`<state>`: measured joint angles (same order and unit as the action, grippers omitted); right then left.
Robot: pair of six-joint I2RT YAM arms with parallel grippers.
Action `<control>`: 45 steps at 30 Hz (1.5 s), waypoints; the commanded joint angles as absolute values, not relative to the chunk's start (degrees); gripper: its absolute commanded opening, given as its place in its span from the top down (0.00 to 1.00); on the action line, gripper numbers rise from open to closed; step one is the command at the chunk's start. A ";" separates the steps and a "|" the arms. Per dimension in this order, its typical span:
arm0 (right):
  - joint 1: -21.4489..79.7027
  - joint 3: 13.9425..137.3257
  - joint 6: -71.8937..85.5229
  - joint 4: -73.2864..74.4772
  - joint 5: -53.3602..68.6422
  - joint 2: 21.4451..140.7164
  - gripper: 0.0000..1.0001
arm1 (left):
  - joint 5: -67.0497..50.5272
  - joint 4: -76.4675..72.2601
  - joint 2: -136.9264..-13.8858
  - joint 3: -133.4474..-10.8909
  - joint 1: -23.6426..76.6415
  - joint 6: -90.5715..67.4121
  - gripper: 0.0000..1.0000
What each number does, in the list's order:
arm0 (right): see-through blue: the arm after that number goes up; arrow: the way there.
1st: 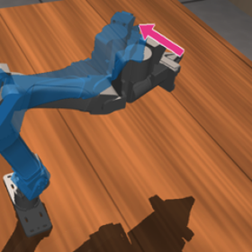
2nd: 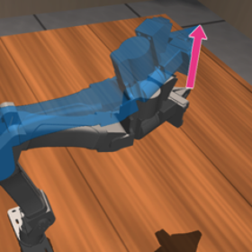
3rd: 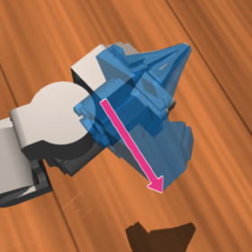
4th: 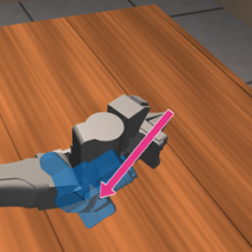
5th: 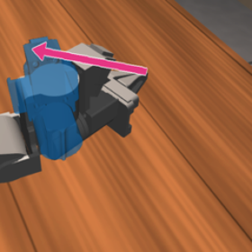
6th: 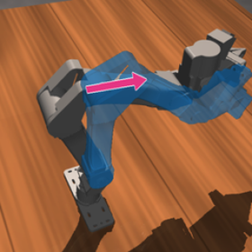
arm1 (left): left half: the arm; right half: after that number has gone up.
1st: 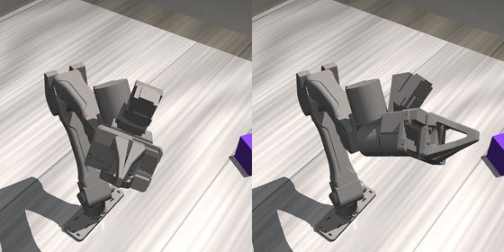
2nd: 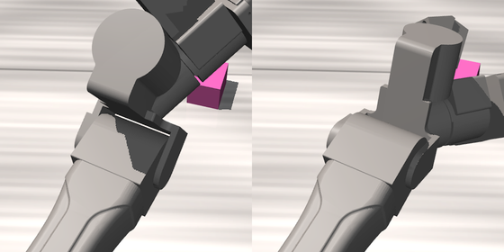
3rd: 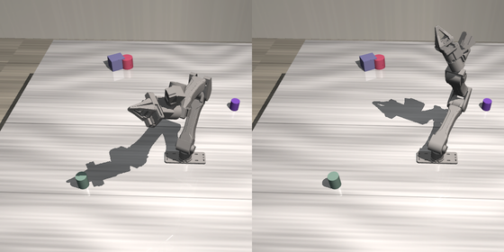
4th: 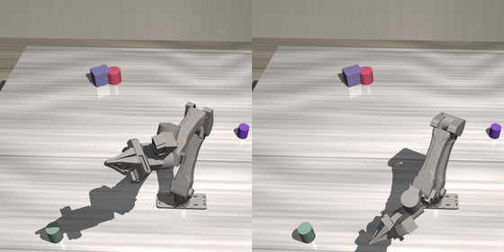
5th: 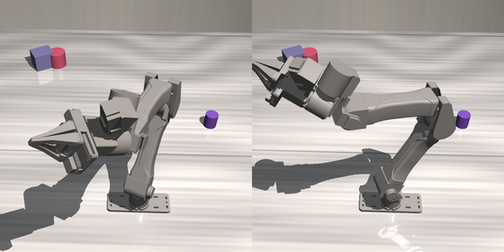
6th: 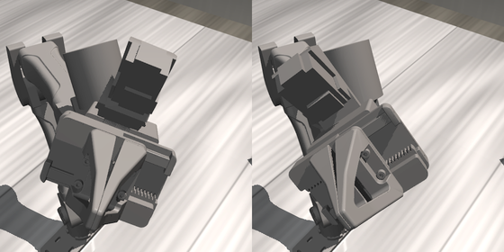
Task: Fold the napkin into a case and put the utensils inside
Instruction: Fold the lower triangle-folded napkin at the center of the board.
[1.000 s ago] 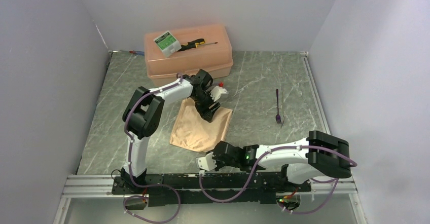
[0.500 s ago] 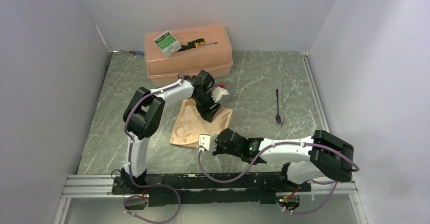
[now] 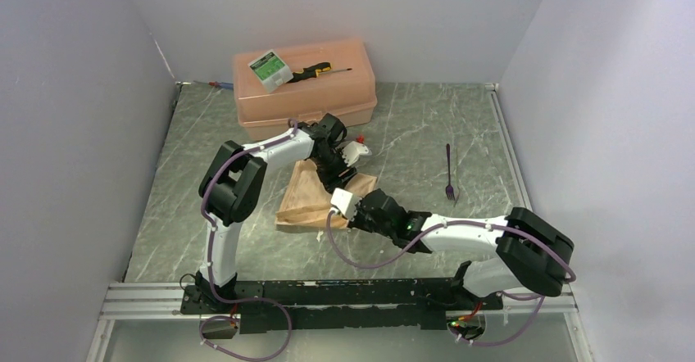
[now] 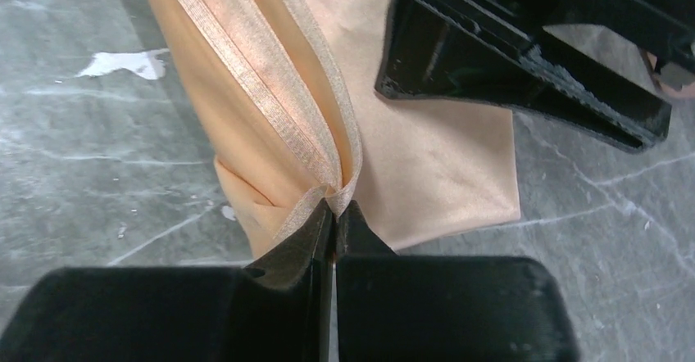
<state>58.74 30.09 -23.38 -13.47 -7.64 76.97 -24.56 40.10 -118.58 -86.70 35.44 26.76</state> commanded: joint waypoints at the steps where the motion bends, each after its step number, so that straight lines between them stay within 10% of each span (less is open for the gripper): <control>1: 55.69 32.11 -20.26 -17.13 -6.20 78.44 1.00 | -23.85 41.18 -121.39 -85.00 36.03 28.66 0.41; 24: 49.81 38.99 -16.69 -6.63 -7.42 83.81 1.00 | -24.25 42.39 -121.30 -85.09 35.82 29.88 0.46; 45: 49.47 41.67 -12.36 4.85 -14.34 85.02 0.70 | -26.10 44.39 -120.84 -89.39 33.53 29.05 0.46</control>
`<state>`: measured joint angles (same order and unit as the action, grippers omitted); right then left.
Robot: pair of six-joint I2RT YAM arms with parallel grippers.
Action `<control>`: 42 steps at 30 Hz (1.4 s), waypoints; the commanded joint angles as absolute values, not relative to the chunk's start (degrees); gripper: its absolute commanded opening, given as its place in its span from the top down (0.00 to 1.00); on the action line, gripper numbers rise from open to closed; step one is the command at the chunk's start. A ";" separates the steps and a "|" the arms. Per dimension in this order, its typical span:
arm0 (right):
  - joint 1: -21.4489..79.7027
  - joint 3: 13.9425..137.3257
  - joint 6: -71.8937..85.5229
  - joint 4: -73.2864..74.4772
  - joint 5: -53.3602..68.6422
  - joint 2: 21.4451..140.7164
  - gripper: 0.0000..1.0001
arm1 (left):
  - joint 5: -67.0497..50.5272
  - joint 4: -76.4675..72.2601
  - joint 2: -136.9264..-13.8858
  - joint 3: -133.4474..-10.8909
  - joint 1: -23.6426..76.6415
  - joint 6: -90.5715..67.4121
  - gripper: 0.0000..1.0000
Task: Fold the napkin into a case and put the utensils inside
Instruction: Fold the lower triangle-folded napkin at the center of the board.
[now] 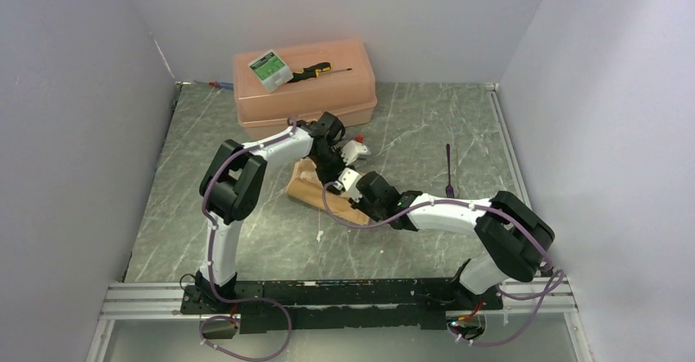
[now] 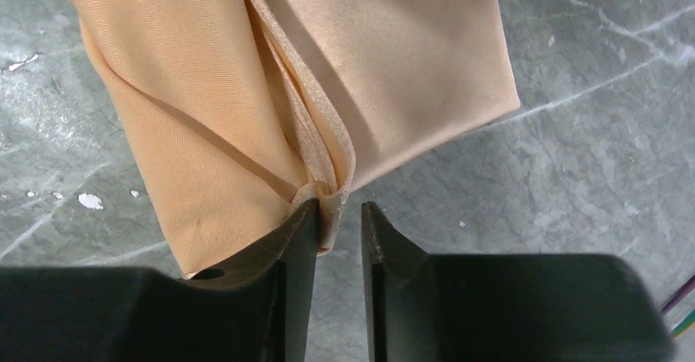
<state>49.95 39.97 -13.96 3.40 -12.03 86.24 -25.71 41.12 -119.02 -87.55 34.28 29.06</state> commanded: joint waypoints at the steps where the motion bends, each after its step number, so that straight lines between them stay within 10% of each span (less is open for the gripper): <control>1: 49.33 41.51 -11.87 4.55 -14.25 84.20 0.66 | -26.32 44.57 -120.83 -89.79 33.48 28.93 0.46; 28: 44.66 39.60 -0.22 0.35 5.90 71.41 0.40 | -27.50 45.75 -120.82 -91.14 33.31 28.16 0.48; 33: 44.68 40.55 -0.12 -2.96 5.64 77.78 0.55 | -27.61 46.22 -121.17 -91.58 33.22 28.01 0.48; 37: 44.40 39.16 2.47 -7.09 3.42 80.37 0.90 | -27.49 46.44 -121.15 -91.75 33.08 28.27 0.48; 42: 42.88 37.63 4.82 -9.48 0.47 82.09 0.98 | -27.51 46.75 -120.98 -91.77 32.97 28.56 0.48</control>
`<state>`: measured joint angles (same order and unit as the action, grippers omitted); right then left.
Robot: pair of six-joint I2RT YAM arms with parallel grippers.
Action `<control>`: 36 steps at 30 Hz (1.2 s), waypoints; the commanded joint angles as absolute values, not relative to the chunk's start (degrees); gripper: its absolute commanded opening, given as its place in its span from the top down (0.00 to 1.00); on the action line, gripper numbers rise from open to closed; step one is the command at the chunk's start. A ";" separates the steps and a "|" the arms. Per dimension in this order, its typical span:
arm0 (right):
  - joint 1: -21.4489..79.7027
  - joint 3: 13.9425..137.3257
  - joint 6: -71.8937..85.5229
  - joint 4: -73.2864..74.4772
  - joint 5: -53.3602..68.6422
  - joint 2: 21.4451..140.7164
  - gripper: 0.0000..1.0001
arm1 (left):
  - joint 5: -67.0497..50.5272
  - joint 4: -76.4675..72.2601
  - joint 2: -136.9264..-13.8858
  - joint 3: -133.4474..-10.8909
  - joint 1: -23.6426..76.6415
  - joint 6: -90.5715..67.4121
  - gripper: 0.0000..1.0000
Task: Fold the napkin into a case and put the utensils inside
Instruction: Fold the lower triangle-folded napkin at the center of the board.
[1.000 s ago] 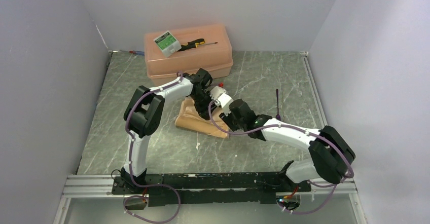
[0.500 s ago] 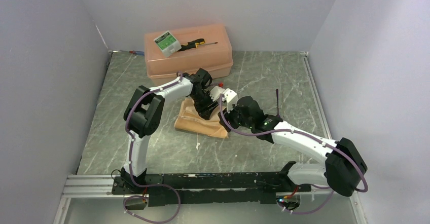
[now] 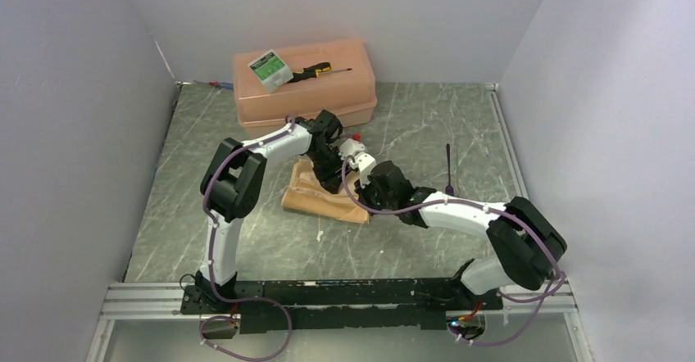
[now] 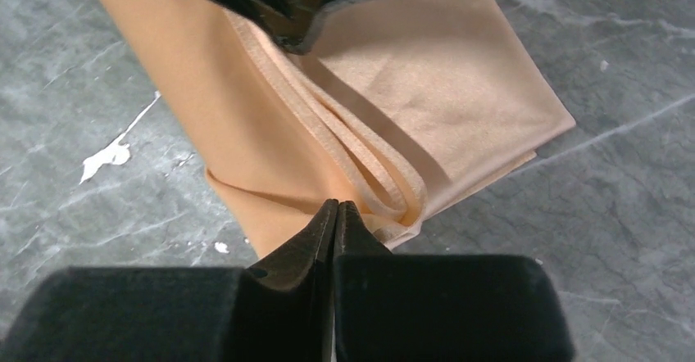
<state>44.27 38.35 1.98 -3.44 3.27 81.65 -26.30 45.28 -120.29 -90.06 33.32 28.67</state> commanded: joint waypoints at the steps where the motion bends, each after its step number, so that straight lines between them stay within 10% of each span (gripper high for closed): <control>1: 42.55 37.36 5.23 -9.82 0.41 82.43 0.98 | -27.42 46.83 -120.90 -91.76 32.96 28.59 0.48; 21: 40.68 34.63 12.35 -6.59 -2.55 85.62 1.00 | -31.15 55.75 -115.30 -101.52 28.49 27.12 0.26; 36: 40.65 36.58 16.53 -2.12 0.73 82.55 0.97 | -28.86 56.41 -102.48 -77.11 18.99 27.84 0.33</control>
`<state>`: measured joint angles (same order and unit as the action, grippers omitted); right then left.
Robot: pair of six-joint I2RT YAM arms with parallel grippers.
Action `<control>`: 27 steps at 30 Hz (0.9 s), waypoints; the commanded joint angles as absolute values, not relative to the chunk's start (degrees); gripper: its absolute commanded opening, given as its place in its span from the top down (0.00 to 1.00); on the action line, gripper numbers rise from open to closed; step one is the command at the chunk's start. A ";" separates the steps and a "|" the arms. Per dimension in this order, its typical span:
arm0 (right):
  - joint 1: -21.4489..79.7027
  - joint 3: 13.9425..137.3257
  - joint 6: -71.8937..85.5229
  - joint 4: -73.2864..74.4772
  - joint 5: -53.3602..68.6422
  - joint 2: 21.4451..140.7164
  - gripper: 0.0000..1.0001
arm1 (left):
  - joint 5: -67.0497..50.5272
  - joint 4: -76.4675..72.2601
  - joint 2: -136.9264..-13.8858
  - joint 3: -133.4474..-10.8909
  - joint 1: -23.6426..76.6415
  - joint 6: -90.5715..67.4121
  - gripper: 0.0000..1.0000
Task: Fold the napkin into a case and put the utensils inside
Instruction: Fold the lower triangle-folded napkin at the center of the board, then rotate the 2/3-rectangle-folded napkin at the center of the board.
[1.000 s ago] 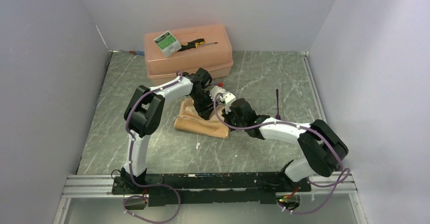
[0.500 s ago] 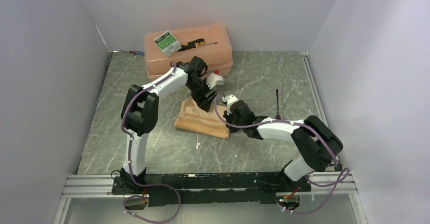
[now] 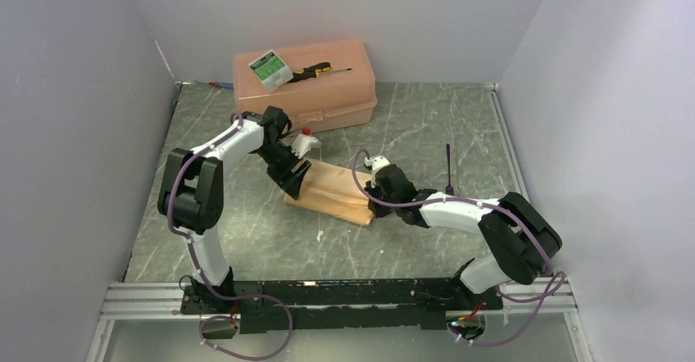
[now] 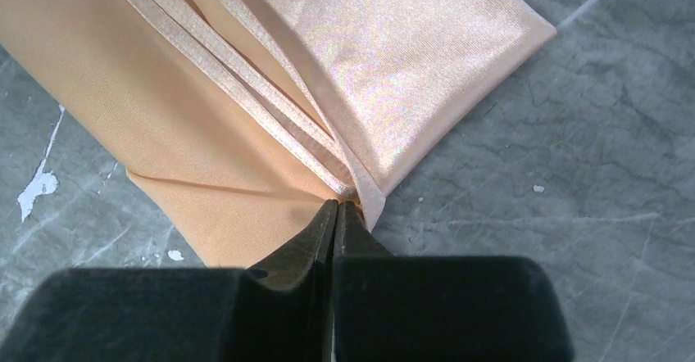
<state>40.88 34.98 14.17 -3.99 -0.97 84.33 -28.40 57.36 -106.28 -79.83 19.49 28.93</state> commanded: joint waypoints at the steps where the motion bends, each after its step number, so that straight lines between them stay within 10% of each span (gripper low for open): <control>1: 40.58 36.77 16.65 -1.90 1.08 82.05 0.94 | -28.87 55.71 -102.28 -76.42 19.05 27.26 0.34; 9: 36.68 46.63 14.15 3.06 4.68 79.87 0.63 | -20.66 49.10 -100.60 -71.67 19.15 27.00 0.39; 27: 30.84 57.54 7.48 2.18 4.38 100.46 0.55 | -20.66 50.26 -98.52 -67.46 19.33 28.12 0.35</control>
<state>31.38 56.51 8.93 4.43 4.73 101.38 -21.04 51.46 -98.30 -69.10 19.11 27.35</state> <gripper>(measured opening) 0.449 0.663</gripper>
